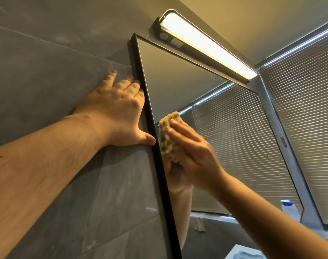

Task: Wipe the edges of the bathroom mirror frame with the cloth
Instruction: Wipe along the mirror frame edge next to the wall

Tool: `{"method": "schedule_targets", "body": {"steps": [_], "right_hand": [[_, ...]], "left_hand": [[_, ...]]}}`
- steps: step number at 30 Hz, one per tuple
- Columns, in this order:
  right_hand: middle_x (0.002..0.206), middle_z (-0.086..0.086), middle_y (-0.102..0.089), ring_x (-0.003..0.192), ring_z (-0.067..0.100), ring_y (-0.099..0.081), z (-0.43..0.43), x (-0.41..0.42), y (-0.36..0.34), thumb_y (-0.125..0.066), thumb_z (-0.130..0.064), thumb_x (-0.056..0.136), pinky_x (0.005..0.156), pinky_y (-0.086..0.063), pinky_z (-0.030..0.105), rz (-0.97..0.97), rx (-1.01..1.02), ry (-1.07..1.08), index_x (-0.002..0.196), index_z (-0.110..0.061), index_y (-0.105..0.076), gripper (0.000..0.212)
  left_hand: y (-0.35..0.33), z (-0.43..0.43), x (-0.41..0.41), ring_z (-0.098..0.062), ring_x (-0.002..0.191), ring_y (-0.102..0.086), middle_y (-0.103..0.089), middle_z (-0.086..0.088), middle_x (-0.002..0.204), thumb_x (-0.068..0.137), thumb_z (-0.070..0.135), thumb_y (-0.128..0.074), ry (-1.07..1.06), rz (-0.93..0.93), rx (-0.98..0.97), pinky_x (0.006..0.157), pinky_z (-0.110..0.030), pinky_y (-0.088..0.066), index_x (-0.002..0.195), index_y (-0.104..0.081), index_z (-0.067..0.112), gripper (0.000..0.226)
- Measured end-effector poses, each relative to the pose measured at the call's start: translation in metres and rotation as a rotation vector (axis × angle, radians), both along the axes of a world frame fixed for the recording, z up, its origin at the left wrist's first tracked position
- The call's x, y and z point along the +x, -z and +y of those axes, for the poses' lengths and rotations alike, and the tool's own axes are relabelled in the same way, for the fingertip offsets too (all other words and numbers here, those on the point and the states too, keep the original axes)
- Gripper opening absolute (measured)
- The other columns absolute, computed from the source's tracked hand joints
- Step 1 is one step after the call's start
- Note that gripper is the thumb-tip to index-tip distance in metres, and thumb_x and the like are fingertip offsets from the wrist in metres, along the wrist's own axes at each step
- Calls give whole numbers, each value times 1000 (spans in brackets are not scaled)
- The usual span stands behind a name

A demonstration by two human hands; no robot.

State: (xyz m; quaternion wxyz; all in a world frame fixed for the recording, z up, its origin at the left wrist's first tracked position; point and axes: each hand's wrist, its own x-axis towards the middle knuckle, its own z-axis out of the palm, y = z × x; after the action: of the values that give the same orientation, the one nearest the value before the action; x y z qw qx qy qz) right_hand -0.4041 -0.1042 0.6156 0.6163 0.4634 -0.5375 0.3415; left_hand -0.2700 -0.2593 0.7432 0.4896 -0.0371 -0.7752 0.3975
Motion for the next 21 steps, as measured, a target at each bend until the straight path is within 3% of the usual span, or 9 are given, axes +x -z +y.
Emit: {"method": "schedule_targets", "body": {"steps": [8, 16, 21], "right_hand": [[149, 15, -45, 146, 29, -33, 0, 11, 33, -50, -16, 98, 115, -34, 52, 116, 150, 56, 136, -1, -54, 41], [146, 17, -49, 145, 27, -35, -19, 10, 0, -45, -18, 99, 116, -31, 52, 19, -19, 7, 136, 1, -54, 43], [148, 18, -47, 146, 25, -32, -18, 10, 4, -46, -18, 99, 118, -29, 50, -7, -42, 21, 138, 2, -52, 44]], "left_hand": [[13, -3, 3, -24, 150, -10, -18, -9, 161, 66, 92, -29, -6, -7, -8, 121, -51, -4, 152, -22, 11, 118], [37, -4, 8, -24, 150, -14, -21, -9, 161, 65, 93, -32, 1, -24, 1, 121, -50, -4, 152, -26, 11, 119], [57, 1, 9, -25, 150, -8, -14, -10, 162, 65, 93, -28, -38, -25, 21, 121, -52, -1, 154, -18, 9, 123]]}}
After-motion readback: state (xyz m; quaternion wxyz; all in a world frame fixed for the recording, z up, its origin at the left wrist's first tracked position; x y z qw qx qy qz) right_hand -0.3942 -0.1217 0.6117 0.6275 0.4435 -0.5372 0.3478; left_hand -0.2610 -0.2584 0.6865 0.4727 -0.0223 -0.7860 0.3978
